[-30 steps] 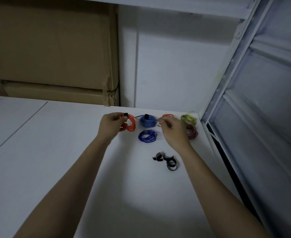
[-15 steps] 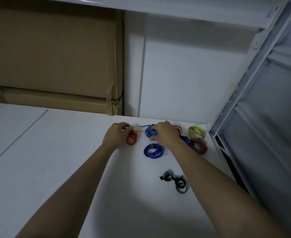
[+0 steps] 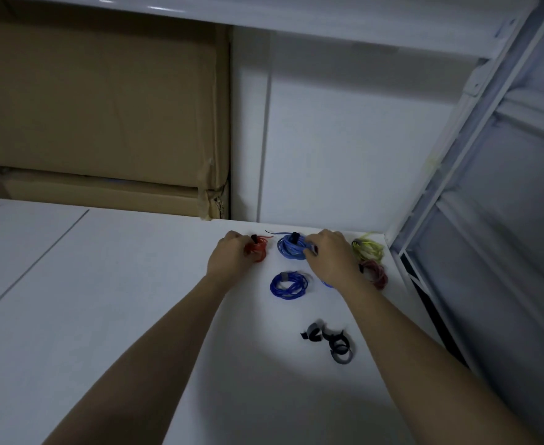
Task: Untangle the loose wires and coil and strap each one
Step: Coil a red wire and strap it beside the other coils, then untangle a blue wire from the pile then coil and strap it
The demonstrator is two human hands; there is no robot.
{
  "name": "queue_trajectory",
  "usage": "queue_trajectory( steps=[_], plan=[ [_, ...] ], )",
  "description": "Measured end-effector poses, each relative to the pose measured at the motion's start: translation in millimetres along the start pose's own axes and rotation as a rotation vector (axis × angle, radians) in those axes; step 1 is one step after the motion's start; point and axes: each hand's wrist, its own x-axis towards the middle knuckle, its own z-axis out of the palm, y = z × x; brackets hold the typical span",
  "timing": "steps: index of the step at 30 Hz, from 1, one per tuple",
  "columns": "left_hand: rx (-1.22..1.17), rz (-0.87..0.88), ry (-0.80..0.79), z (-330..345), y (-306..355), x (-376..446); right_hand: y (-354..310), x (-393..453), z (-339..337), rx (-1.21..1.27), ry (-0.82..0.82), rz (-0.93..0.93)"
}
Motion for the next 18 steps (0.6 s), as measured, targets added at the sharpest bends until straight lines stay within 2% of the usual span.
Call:
queue_trajectory(
  steps=[5,9,12,15,18],
  plan=[
    [0.086,0.034,-0.003,3.3,5.3,0.4,9.1,-12.4,-3.7,-0.048,0.038,0.007],
    [0.227,0.126,0.174,-12.1,4.2,-15.5,0.8,-15.8,-2.8,-0.092,0.052,0.009],
    [0.401,0.133,0.296,-41.1,-4.4,-35.6,-23.3,-15.1,-0.4,-0.094,0.072,-0.040],
    [0.564,0.053,0.340,-80.6,-26.6,-62.7,-65.1,-8.0,2.2,-0.018,0.117,-0.144],
    [0.660,-0.090,0.353,-124.4,-60.3,-101.6,-121.7,-3.7,8.6,0.051,0.088,-0.280]
  ],
)
